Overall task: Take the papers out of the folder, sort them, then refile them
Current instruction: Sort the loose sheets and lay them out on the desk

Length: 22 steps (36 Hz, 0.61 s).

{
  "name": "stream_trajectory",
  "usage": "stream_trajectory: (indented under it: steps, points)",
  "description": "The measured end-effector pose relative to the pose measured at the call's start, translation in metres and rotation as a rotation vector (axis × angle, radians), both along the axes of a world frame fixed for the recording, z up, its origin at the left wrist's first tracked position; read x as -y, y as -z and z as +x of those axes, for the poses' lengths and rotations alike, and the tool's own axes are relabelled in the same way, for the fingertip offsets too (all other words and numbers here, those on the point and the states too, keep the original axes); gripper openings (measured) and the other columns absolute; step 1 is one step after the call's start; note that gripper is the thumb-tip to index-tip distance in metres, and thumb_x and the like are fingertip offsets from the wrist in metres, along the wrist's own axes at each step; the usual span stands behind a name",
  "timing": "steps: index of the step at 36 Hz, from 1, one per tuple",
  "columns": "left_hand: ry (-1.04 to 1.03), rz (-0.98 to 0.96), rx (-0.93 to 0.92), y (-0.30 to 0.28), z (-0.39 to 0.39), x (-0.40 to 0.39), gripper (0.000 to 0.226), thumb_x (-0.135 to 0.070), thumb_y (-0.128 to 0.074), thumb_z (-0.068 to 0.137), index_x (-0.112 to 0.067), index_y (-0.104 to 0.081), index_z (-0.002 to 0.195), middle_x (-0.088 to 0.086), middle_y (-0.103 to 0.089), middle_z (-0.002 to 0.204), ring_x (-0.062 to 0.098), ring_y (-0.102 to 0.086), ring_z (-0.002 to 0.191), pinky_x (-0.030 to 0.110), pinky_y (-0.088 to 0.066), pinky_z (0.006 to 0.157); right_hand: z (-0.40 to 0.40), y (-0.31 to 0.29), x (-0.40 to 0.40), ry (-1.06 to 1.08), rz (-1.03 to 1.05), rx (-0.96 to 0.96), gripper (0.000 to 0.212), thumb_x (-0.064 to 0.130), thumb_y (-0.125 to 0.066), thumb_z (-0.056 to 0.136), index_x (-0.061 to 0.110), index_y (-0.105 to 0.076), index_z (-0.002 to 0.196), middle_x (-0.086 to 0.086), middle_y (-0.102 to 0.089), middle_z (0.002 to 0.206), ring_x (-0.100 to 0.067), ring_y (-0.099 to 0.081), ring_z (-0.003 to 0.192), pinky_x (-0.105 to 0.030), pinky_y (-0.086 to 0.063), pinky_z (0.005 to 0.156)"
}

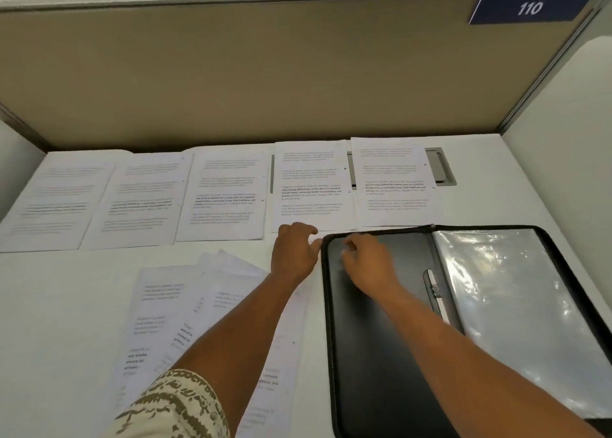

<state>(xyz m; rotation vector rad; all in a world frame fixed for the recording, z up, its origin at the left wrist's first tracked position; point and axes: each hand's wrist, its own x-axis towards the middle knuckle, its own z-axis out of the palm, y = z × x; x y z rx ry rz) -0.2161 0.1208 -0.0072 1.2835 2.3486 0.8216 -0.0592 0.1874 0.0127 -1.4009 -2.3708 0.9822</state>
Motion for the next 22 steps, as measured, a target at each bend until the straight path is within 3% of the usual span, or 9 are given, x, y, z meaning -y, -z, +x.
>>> stream_trajectory:
  steps: [3, 7, 15, 19, 22]
  points:
    - [-0.063, -0.008, 0.001, 0.001, -0.012, 0.039, 0.03, -0.033, -0.064, 0.096, -0.019, -0.067, 0.122, -0.001, -0.063, 0.128, 0.02, -0.049, 0.124, 0.03, -0.042, 0.101, -0.011, -0.001, 0.042, -0.008, -0.067, 0.048, 0.016, 0.013, -0.055, 0.092, 0.007, -0.069, 0.098, -0.006, -0.071, 0.093, -0.026, -0.064, 0.085, -0.032, -0.05, 0.076]
    - [-0.115, -0.004, 0.009, 0.002, -0.033, 0.092, 0.025, -0.03, -0.065, 0.095, -0.019, -0.068, 0.117, -0.001, -0.065, 0.124, 0.021, -0.05, 0.12, 0.028, -0.041, 0.096, -0.016, 0.004, 0.093, -0.029, -0.163, 0.087, 0.029, 0.021, -0.056, 0.095, 0.012, -0.068, 0.119, -0.004, -0.072, 0.108, -0.02, -0.065, 0.095, -0.025, -0.045, 0.075]
    - [-0.198, 0.033, 0.038, 0.008, -0.074, 0.189, 0.023, -0.024, -0.068, 0.092, -0.015, -0.069, 0.113, 0.002, -0.067, 0.116, 0.025, -0.058, 0.107, 0.027, -0.042, 0.085, -0.018, 0.018, 0.167, -0.034, -0.234, 0.216, 0.036, 0.029, -0.058, 0.097, 0.013, -0.063, 0.128, -0.003, -0.07, 0.115, -0.018, -0.063, 0.105, -0.024, -0.048, 0.084]
    - [-0.254, 0.029, 0.055, 0.014, -0.085, 0.224, 0.023, -0.02, -0.069, 0.091, -0.013, -0.068, 0.112, 0.003, -0.064, 0.116, 0.024, -0.054, 0.111, 0.024, -0.039, 0.087, -0.017, 0.017, 0.193, 0.024, -0.212, 0.215, 0.043, 0.032, -0.059, 0.098, 0.012, -0.056, 0.137, -0.005, -0.064, 0.127, -0.018, -0.061, 0.11, -0.021, -0.045, 0.083]
    - [-0.301, 0.0, 0.042, 0.017, -0.09, 0.242, 0.026, -0.021, -0.069, 0.09, -0.011, -0.068, 0.114, 0.008, -0.063, 0.121, 0.028, -0.052, 0.116, 0.032, -0.043, 0.093, -0.018, 0.015, 0.207, 0.083, -0.213, 0.228, 0.048, 0.033, -0.061, 0.098, 0.009, -0.053, 0.139, -0.01, -0.06, 0.128, -0.02, -0.061, 0.106, -0.023, -0.046, 0.078]
